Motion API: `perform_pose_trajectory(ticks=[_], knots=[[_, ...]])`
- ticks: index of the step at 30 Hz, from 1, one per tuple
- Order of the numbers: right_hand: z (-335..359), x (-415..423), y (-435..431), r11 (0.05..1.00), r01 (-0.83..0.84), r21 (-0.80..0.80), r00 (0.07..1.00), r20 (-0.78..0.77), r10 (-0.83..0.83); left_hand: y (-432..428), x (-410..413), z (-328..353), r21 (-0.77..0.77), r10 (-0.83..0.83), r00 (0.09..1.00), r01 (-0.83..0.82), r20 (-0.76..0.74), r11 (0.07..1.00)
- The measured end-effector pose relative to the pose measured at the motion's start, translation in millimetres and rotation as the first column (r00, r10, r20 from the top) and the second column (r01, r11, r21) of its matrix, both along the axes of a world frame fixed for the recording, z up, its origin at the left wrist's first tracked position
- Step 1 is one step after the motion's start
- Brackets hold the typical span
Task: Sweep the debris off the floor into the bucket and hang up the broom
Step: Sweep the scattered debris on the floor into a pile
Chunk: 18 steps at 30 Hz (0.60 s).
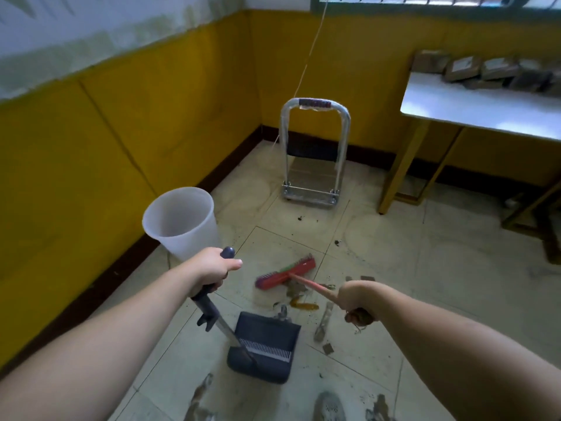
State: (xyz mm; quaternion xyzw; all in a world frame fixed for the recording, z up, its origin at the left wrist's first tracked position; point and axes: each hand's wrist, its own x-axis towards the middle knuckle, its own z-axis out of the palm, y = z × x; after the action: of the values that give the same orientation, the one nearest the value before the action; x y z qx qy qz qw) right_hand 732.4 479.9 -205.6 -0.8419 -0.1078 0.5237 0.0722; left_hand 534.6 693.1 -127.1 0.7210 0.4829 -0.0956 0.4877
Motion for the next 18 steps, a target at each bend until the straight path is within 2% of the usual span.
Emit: perform_pose_trajectory(ticks=[5,10,14,18], knots=[[29.8,-55.6,-57.8,0.996,0.069,-0.056,0.996,0.063,-0.066,-16.7,-39.0,2.7,0.000,-0.083,0.996,0.083,0.032,0.997],[64.2,-103.8,-84.9,0.979,0.177,0.104,0.983,0.037,-0.182,-32.5,-59.0,14.1,0.053,-0.125,0.992,0.123,0.032,0.991],[73.9,-136.1,-91.2,0.975,0.133,0.180,0.987,0.070,-0.147,-37.2,-72.5,15.6,0.084,-0.125,0.992,0.123,0.028,0.989],[48.2,-136.3,-75.3,0.985,0.105,0.137,0.981,0.150,-0.126,-37.2,-90.4,12.6,0.088,-0.081,0.997,0.080,0.005,0.993]])
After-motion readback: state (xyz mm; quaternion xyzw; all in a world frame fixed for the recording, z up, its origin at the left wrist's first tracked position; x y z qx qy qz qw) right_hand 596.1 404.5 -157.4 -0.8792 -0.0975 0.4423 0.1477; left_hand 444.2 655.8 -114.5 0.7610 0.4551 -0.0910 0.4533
